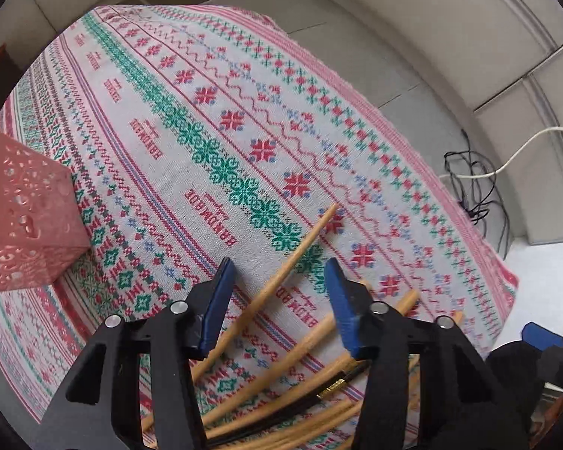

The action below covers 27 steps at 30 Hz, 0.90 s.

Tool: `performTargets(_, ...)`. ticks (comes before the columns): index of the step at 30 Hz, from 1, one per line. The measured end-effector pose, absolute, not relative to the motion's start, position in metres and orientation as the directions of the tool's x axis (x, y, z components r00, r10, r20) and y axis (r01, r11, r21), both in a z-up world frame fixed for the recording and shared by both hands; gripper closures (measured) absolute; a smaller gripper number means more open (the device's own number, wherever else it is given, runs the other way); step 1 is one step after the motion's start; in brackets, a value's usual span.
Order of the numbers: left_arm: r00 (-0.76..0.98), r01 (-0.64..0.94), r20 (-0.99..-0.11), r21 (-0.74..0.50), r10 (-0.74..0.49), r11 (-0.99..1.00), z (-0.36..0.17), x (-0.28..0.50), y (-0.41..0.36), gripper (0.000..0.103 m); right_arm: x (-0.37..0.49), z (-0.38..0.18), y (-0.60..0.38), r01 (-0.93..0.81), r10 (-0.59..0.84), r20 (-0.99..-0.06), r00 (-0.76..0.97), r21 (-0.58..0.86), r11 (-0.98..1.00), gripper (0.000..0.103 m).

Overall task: Organize utensils
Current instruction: 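Grasp a wooden chopstick with the left tool while the right tool grasps another chopstick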

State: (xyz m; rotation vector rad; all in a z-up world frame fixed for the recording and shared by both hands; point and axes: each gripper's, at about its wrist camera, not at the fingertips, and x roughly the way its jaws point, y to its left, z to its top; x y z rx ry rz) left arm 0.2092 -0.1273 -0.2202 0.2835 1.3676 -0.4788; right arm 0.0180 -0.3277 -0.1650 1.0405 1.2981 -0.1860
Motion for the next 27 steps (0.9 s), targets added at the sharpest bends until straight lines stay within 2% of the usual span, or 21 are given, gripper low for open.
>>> performTargets(2,0.151,0.484,-0.978,-0.052,-0.142,0.873,-0.221,0.210,-0.126,0.071,0.023,-0.170,-0.326,0.652,0.447,-0.836,0.318,0.535,0.538,0.007)
performTargets(3,0.173,0.473,-0.978,-0.020,-0.115,0.881,-0.220,0.211,-0.123,0.089,0.027,-0.172,-0.323,0.648,0.469,-0.826,0.314,0.547,0.530,0.007)
performTargets(6,0.190,0.459,-0.970,-0.050,-0.153,0.887,-0.221,0.218,-0.108,0.093,0.040,-0.173,-0.310,0.633,0.504,-0.808,0.305,0.568,0.527,0.007)
performTargets(8,0.224,0.442,-0.966,-0.017,-0.128,0.897,-0.218,0.216,-0.098,0.098,0.050,-0.172,-0.300,0.623,0.501,-0.809,0.308,0.569,0.536,0.008)
performTargets(12,0.292,0.385,-0.941,-0.047,-0.170,0.922,-0.183,0.201,-0.062,0.098,0.076,-0.166,-0.275,0.578,0.442,-0.843,0.307,0.534,0.617,0.016)
performTargets(15,0.358,0.345,-0.908,-0.087,-0.217,0.935,-0.145,0.185,-0.030,0.098,0.097,-0.171,-0.257,0.553,0.369,-0.886,0.282,0.464,0.692,0.033)
performTargets(17,0.422,0.324,-0.877,-0.092,-0.231,0.942,-0.115,0.171,-0.010,0.098,0.108,-0.182,-0.249,0.556,0.393,-0.884,0.252,0.465,0.689,0.049)
performTargets(19,0.488,0.303,-0.843,-0.080,-0.227,0.950,-0.093,0.158,-0.004,0.098,0.118,-0.189,-0.239,0.563,0.428,-0.874,0.228,0.477,0.675,0.057)
performTargets(21,0.536,0.282,-0.815,-0.075,-0.222,0.956,-0.072,0.148,0.012,0.098,0.129,-0.192,-0.227,0.573,0.404,-0.889,0.216,0.450,0.685,0.059)
performTargets(25,0.601,0.249,-0.770,-0.073,-0.214,0.966,-0.045,0.133,0.032,0.098,0.145,-0.190,-0.202,0.555,0.262,-0.947,0.185,0.321,0.767,0.063)
performTargets(27,0.616,0.249,-0.757,-0.078,-0.220,0.965,-0.038,0.129,0.036,0.098,0.152,-0.196,-0.190,0.549,0.232,-0.961,0.154,0.278,0.788,0.068)
